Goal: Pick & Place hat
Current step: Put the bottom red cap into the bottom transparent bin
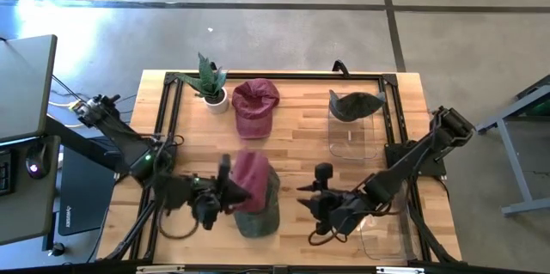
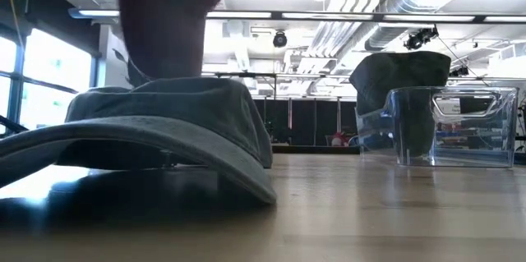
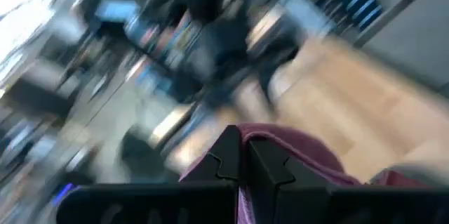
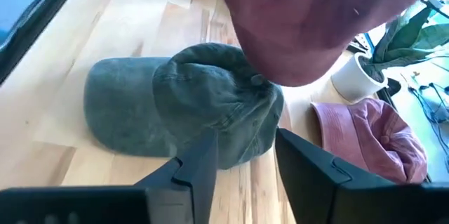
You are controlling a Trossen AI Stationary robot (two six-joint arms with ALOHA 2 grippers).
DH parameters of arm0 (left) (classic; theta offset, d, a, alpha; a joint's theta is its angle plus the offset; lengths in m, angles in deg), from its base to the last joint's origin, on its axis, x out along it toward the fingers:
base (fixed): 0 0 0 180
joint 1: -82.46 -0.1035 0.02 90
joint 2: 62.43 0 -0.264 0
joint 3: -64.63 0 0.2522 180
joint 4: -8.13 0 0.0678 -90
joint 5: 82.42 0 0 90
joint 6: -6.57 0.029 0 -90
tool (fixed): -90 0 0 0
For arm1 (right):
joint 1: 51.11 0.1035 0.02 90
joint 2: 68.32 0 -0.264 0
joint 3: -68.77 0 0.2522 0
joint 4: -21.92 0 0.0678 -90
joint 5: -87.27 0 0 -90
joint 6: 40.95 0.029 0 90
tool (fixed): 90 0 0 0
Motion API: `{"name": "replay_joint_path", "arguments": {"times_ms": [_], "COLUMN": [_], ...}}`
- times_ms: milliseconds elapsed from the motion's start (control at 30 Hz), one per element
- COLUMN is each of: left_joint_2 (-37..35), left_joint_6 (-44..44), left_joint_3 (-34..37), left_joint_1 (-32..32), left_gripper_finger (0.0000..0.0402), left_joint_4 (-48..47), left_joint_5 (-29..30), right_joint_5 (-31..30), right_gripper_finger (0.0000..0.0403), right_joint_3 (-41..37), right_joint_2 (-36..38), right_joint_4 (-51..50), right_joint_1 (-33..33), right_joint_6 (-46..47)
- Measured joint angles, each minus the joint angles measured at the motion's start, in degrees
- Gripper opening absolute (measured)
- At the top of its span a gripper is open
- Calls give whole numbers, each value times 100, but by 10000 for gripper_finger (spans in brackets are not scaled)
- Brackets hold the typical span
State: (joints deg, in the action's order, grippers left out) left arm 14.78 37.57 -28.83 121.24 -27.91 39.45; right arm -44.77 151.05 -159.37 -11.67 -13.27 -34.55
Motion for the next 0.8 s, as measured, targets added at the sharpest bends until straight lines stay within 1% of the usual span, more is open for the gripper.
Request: {"name": "replay_joint_path", "arguments": {"times_ms": [33, 100, 167, 233, 333, 400, 467, 533, 567, 667, 733, 800], "left_joint_2": [-2, 6, 35, 137, 429, 675, 927, 1176, 1316, 1809, 2067, 2312], "left_joint_6": [88, 200, 226, 231, 222, 221, 216, 187, 181, 137, 132, 64], "left_joint_3": [57, 186, 337, 525, 951, 1186, 1334, 1407, 1409, 1403, 1409, 1405], "left_joint_1": [-182, -551, -907, -1302, -1741, -1930, -1997, -2013, -2002, -2004, -2009, -2030], "left_gripper_finger": [0, 0, 0, 0, 0, 0, 0, 0, 0, 6, 22, 46], "left_joint_4": [203, 273, 240, 414, 712, 898, 1256, 1343, 1317, 1657, 1715, 1921], "left_joint_5": [-598, -1547, -2331, -3105, -4027, -4386, -4527, -4523, -4468, -4148, -3957, -3815], "right_joint_5": [2, 35, 77, 148, 284, 359, 424, 564, 640, 992, 1256, 1457], "right_gripper_finger": [151, 160, 166, 169, 168, 166, 164, 163, 163, 164, 166, 167], "right_joint_3": [0, 0, 0, 0, 0, 0, 0, 0, 0, 0, 0, 0], "right_joint_2": [0, 0, 0, 0, 0, 0, 0, 0, 0, 0, 0, 0], "right_joint_4": [-1, -3, -14, -56, -111, -120, -140, -140, -144, -144, -152, -166], "right_joint_1": [20, 24, 26, 47, 64, 69, 69, 69, 67, 69, 69, 69], "right_joint_6": [-20, -25, -10, 10, 13, 16, 15, 21, 21, 25, 109, 229]}}
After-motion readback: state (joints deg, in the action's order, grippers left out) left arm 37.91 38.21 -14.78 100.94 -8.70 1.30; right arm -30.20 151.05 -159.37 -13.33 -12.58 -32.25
